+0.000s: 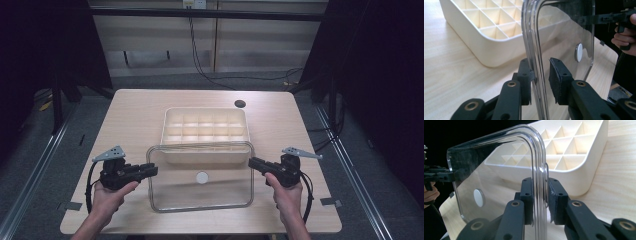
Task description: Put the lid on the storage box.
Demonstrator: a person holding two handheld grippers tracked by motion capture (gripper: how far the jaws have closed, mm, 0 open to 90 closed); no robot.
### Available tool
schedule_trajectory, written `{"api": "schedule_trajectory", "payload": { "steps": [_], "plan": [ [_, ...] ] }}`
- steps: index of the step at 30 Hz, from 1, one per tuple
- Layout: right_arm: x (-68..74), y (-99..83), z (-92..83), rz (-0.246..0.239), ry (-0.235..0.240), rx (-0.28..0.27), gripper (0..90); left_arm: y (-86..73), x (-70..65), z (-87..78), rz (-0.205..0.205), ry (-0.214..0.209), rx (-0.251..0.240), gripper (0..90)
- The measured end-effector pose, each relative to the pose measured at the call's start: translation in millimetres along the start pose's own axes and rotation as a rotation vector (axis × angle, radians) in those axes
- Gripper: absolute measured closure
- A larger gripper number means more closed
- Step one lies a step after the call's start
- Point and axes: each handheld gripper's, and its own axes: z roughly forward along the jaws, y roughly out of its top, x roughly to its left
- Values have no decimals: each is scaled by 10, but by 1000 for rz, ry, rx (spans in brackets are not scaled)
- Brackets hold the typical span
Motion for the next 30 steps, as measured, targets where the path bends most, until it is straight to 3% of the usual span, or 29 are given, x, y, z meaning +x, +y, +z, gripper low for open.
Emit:
{"api": "schedule_trajectory", "payload": {
  "steps": [13, 30],
  "plan": [
    [19, 161, -27, -17, -22, -22, 749, 200, -22, 11, 3, 8, -27, 736],
    [55, 438, 20, -12, 21, -65, 746, 504, 9, -92, 30, 46, -49, 725]
  ]
}}
